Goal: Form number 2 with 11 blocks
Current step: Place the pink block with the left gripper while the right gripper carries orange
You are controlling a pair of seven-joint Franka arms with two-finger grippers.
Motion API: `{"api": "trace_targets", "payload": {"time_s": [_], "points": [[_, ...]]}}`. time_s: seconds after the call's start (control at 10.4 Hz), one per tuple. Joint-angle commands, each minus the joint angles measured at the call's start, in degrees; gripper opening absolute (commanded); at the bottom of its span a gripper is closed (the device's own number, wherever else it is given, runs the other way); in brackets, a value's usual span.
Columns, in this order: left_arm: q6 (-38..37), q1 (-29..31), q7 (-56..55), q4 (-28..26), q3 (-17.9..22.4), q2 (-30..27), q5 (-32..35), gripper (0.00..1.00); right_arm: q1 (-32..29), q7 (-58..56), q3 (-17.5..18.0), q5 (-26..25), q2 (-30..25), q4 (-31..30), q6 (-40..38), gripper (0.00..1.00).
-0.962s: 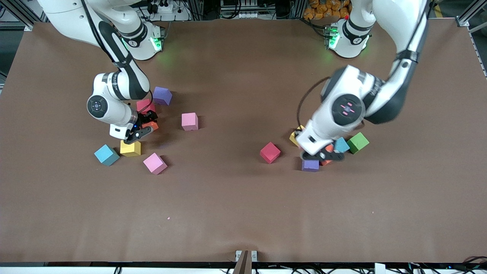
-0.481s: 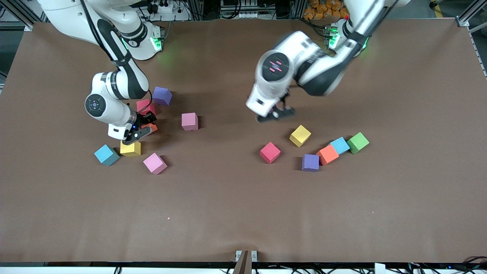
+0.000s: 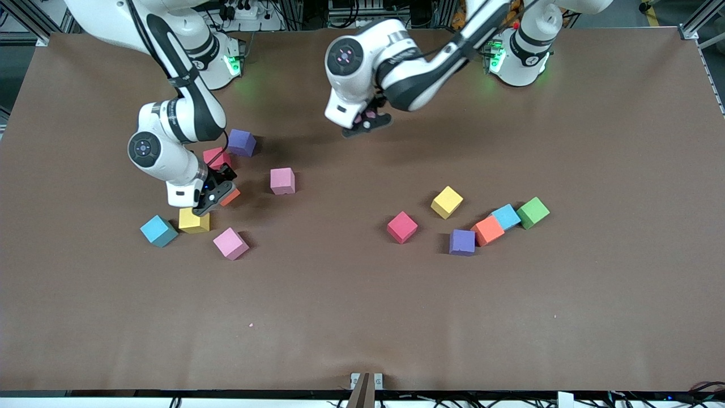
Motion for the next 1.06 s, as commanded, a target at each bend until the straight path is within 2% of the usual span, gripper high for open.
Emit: {"api": "trace_targets", "payload": {"time_s": [0.0,0.29,0.58,0.96], "points": [[9.0,-1.1,-0.7,-5.6,-0.8,1.6,1.4,0.48,0.7,-11.3,-0.3,0.0,-1.1,1.4,-0.8,0.25],[13.2,-1.5,-0.6,-8.6,-0.9,5.1,9.2,0.48,2.9,-20.5,-0.3,-0.2,-1.3,1.6,-0.8,0.28],[13.7,-1.6,4.6,-8.8,-1.0,6.7,10.3,0.48,7.0,-22.4,-0.2,-5.2,-2.5,1.7,-2.0,0.28],[13.7,-1.7,8.3,-10.1,-1.9,6.7,11.3,0.49,12.0,-21.8,-0.2,-5.6,-3.7,1.6,-4.3,0.28]]}}
